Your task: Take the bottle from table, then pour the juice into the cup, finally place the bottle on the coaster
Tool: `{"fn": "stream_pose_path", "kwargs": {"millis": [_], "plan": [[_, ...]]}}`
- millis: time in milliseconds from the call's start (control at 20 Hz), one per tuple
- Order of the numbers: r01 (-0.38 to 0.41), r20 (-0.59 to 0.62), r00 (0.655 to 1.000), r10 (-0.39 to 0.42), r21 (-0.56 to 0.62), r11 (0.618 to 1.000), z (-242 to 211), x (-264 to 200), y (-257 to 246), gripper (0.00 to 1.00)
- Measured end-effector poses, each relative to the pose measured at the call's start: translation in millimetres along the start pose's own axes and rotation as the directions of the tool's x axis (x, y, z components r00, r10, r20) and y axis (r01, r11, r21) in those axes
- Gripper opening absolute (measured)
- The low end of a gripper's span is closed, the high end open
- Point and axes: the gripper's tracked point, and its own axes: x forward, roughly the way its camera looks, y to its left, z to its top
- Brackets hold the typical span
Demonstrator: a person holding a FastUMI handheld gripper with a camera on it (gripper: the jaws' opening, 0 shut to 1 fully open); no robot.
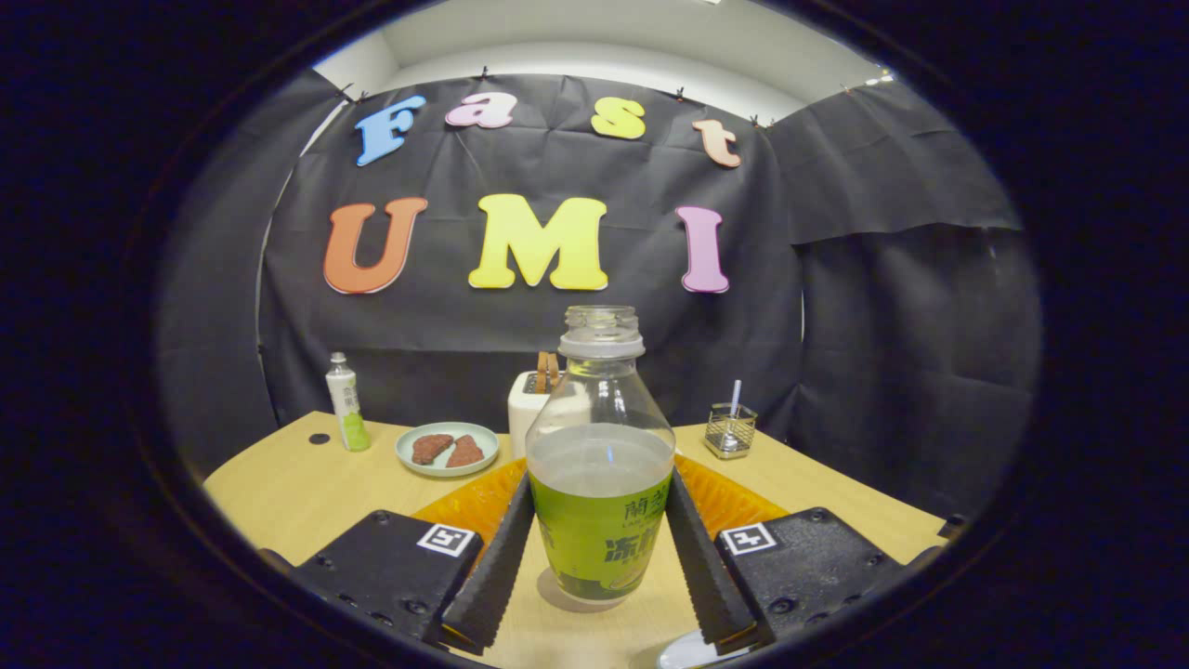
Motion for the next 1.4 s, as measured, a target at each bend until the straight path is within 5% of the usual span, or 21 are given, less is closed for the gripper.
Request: {"fn": "stream_pose_path", "kwargs": {"millis": [250, 500, 600, 800, 1400], "plan": [[0.039, -0.029, 0.999, -0.041, -0.046, 0.998, -36.2, 39.0, 3.3, 0.82], [-0.032, -0.109, 0.993, 0.040, 0.075, 0.997, -83.4, 55.5, 10.1, 0.83], [-0.081, -0.109, 0.989, 0.096, 0.142, 0.987, -89.0, 58.8, 15.9, 0.90], [-0.010, -0.066, 0.998, 0.014, 0.059, 0.998, -76.8, 54.1, -10.5, 1.00], [-0.064, 0.023, 0.998, 0.064, 0.012, 0.998, 6.2, -1.6, -9.0, 1.00]]}}
